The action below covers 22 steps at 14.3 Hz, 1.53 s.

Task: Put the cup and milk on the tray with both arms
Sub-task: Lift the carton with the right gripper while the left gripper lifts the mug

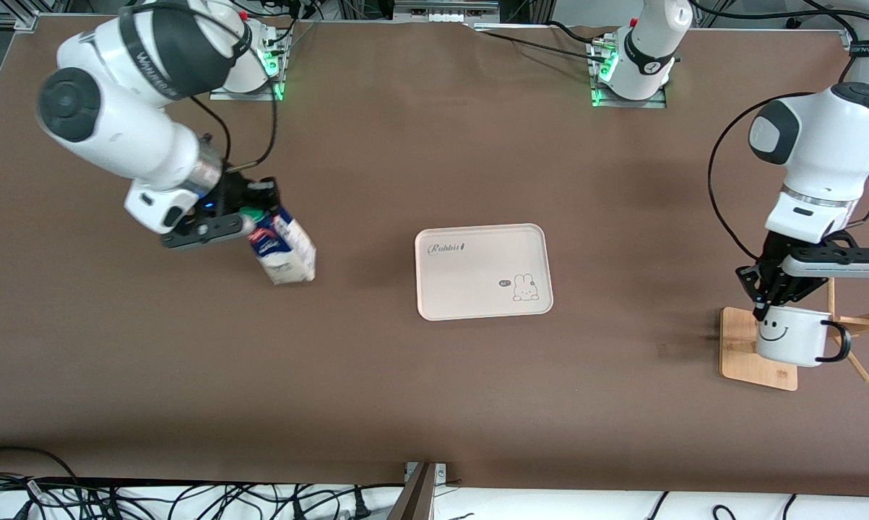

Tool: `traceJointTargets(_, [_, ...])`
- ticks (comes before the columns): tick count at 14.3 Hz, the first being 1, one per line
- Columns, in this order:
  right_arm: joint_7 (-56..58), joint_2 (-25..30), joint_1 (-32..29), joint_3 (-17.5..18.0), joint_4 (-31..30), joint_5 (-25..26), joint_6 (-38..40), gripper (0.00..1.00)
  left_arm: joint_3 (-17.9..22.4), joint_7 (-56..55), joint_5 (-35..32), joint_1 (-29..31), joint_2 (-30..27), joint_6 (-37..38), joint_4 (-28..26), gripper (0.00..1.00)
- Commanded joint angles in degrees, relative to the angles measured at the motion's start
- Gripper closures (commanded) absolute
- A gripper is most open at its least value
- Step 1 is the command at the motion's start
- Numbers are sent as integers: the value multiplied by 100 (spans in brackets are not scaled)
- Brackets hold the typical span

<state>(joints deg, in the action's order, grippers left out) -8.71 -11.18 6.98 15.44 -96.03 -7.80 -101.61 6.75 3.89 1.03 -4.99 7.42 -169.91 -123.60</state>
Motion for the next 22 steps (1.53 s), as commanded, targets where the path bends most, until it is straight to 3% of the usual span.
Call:
traceJointTargets(1, [-550, -455, 513, -23, 610, 365, 562, 65, 19, -81, -68, -212, -30, 133, 161, 100])
traceJointTargets(4, [-1078, -674, 918, -23, 847, 429, 581, 65, 2, -116, -68, -406, -48, 1052, 616, 100])
traceJointTargets(9, [-1730, -1184, 1542, -41, 1551, 437, 546, 65, -7, -362, -121, -538, -30, 3652, 1662, 100])
traceJointTargets(13, [-2064, -1650, 1640, -50, 2078, 411, 213, 65, -25, -354, -112, -696, -39, 5535, 2129, 100])
traceJointTargets(17, [-2152, -2063, 1648, -50, 2588, 367, 570, 65, -236, -345, -86, -714, -30, 6425, 2376, 100])
traceJointTargets(19, [-2170, -2178, 1823, -67, 2685, 393, 1036, 65, -244, -345, -94, -732, 40, 6846, 2594, 100])
traceJointTargets(22, [-2170, -2187, 2123, -137, 2686, 429, 1057, 65, -262, -336, -86, -741, 259, 7418, 2973, 100])
